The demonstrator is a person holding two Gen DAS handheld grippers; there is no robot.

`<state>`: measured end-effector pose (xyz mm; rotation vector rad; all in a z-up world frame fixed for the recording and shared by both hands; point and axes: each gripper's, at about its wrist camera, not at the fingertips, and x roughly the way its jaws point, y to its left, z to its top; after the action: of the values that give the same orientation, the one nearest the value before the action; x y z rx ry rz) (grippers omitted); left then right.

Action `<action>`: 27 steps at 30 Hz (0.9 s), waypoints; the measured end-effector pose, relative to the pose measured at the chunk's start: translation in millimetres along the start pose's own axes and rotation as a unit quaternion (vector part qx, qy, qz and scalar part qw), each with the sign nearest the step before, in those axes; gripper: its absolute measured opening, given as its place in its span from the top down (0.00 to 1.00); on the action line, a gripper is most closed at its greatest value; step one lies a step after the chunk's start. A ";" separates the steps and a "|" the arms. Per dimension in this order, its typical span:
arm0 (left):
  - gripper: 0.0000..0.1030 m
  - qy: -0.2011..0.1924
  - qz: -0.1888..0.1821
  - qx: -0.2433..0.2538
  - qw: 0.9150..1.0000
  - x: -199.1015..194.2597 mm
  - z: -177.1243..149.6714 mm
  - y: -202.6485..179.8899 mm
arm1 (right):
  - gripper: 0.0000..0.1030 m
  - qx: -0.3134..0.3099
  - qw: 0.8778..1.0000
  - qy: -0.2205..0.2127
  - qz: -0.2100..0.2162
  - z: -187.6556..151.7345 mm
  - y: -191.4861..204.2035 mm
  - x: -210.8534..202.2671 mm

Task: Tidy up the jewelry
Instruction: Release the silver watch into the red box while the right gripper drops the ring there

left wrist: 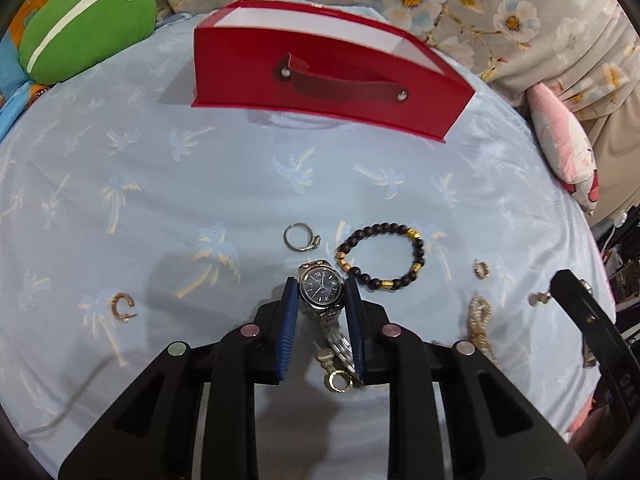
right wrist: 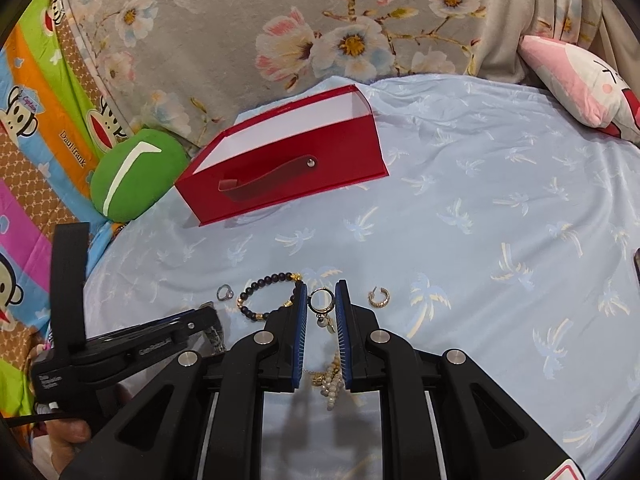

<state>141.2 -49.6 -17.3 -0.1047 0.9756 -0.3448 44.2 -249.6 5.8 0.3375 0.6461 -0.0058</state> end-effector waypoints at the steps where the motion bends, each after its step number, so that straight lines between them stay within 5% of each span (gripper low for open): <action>1: 0.78 -0.006 -0.004 0.000 1.000 -7.6 1.7 0.3 | 0.87 -0.004 1.000 -0.004 0.000 2.1 1.6 -2.7; 13: 0.78 -0.102 -0.001 0.000 0.995 -99.4 48.5 19.6 | 0.87 -0.042 0.998 -0.052 0.014 49.9 25.5 -29.7; 19: 0.78 -0.159 0.034 0.021 0.986 -123.1 98.9 20.4 | 0.87 -0.060 0.994 -0.082 0.031 109.7 37.5 -22.0; 27: 0.78 -0.211 0.065 0.050 0.974 -108.5 190.5 8.8 | 0.87 -0.067 0.992 -0.080 0.064 209.8 44.4 46.0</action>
<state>245.1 -18.0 173.3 -0.0190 0.5388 -0.2372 209.6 -268.2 148.6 0.2455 0.4619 0.1311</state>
